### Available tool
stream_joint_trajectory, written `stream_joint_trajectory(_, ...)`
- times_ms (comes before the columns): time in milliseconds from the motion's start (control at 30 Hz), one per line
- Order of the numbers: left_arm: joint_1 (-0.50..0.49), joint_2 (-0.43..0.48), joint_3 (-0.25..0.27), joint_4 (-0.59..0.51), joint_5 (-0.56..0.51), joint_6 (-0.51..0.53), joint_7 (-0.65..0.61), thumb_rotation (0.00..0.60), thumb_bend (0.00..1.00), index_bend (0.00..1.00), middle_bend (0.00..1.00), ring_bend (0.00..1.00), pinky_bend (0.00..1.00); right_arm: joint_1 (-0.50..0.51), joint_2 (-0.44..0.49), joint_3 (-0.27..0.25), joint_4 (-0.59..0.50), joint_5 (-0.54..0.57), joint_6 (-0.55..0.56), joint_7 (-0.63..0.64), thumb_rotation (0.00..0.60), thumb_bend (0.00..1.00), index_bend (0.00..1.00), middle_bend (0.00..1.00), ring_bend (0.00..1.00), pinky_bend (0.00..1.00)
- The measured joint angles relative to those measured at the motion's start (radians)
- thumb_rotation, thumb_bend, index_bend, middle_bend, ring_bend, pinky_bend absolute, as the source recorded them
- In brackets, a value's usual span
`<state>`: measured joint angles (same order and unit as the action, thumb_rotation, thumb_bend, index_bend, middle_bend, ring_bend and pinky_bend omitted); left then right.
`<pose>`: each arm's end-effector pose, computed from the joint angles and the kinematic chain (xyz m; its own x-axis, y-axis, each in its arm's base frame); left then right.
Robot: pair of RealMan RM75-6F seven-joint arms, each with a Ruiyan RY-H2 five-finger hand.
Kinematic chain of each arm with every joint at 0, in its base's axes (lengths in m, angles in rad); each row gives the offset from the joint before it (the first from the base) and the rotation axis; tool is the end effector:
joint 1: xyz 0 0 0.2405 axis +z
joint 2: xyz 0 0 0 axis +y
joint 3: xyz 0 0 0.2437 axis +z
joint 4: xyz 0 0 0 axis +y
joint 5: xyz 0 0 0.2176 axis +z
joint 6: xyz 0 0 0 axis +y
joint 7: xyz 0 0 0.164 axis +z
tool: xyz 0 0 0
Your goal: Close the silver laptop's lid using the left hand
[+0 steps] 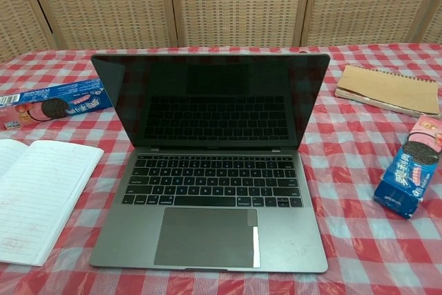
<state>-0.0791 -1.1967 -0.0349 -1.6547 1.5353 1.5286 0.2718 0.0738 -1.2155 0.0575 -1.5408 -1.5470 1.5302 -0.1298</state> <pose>-0.2801 0.1942 0.1215 0.5311 -0.0262 0.8469 0.8461 -0.0376 -0.5317 -0.2991 -0.1990 0.1281 0.4894 0.0497 0.8707 -0.8703 -0.0368 0.4912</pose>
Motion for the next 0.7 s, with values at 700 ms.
stream_joint_trajectory(700, -0.107, 0.074, 0.029, -0.044, 0.157, -0.094, -0.217, 0.600, 0.25, 0.00, 0.00, 0.00, 0.00, 0.004, 0.002, 0.008, 0.001, 0.014, -0.011, 0.014, 0.600, 0.65, 0.00, 0.00, 0.00, 0.00)
